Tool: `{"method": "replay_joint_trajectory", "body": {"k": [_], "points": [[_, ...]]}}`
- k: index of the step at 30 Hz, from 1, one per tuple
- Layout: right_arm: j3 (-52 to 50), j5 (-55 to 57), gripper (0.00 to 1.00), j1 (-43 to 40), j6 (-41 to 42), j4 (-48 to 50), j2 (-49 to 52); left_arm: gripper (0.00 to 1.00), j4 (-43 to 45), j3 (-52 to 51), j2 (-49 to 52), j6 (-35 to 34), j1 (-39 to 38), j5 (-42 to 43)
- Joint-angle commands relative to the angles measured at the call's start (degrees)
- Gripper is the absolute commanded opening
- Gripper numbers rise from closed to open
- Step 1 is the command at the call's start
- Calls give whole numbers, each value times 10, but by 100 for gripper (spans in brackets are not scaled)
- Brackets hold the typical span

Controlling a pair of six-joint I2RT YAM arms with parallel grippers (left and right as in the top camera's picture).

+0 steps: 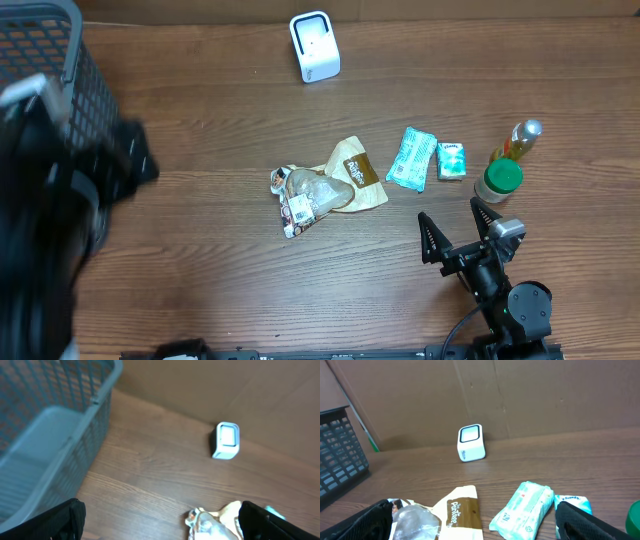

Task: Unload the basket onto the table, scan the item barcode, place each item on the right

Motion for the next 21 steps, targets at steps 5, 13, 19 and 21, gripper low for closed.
{"method": "replay_joint_trajectory", "body": {"k": [5, 13, 19, 21], "points": [[-6, 5, 100, 5, -4, 1, -3, 99, -68, -10, -87, 7, -2, -5], [-6, 6, 100, 5, -4, 1, -3, 99, 62, -230, -260, 7, -44, -65], [-6, 6, 100, 5, -4, 1, -3, 99, 370, -427, -372, 51, -85, -61], [-6, 6, 100, 5, -4, 1, -3, 100, 512, -490, -399, 77, -88, -44]]}}
